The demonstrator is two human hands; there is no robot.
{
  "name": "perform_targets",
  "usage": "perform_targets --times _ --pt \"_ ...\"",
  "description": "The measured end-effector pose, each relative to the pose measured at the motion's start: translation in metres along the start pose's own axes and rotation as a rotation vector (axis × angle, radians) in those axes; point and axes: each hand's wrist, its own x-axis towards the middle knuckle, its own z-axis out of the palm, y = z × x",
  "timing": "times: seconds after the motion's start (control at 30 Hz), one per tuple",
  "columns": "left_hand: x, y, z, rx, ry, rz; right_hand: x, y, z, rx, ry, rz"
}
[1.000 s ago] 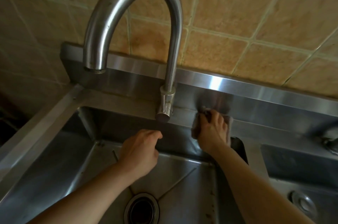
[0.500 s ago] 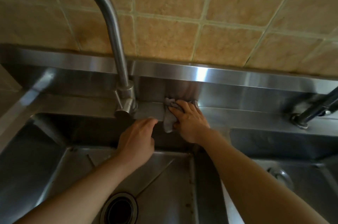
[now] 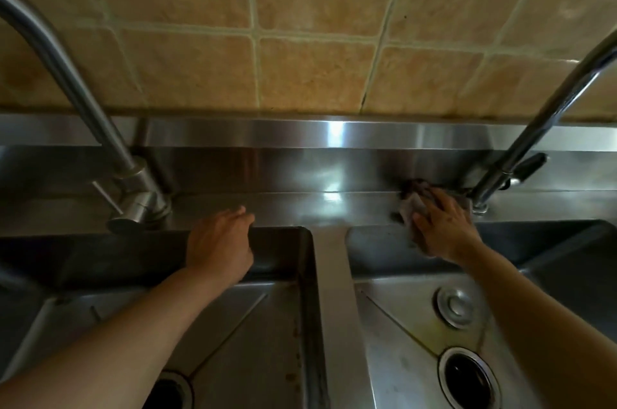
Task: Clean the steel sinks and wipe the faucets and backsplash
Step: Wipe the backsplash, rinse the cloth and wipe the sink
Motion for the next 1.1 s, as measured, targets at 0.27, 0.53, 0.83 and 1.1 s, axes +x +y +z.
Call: perform_targets --times 0.27,0.53,0.83,1.1 --pt "0.005 0.045 -0.005 0.038 0.043 0.032 -0.01 -0.059 -0.006 0.222 0.146 0.094" --pt "0.007 0.116 0.012 -0.072 0.019 -0.049 -0.006 -0.087 -0.002 0.217 0.199 -0.387" --pt "0.0 0.086 0.006 -0.252 -0.006 -0.028 -0.003 -0.007 -0.018 0.618 0.31 0.013" --pt "-0.006 0.073 -0.003 -0.265 0.034 -0.076 -0.007 -0.027 -0.039 1.031 0.483 0.279"
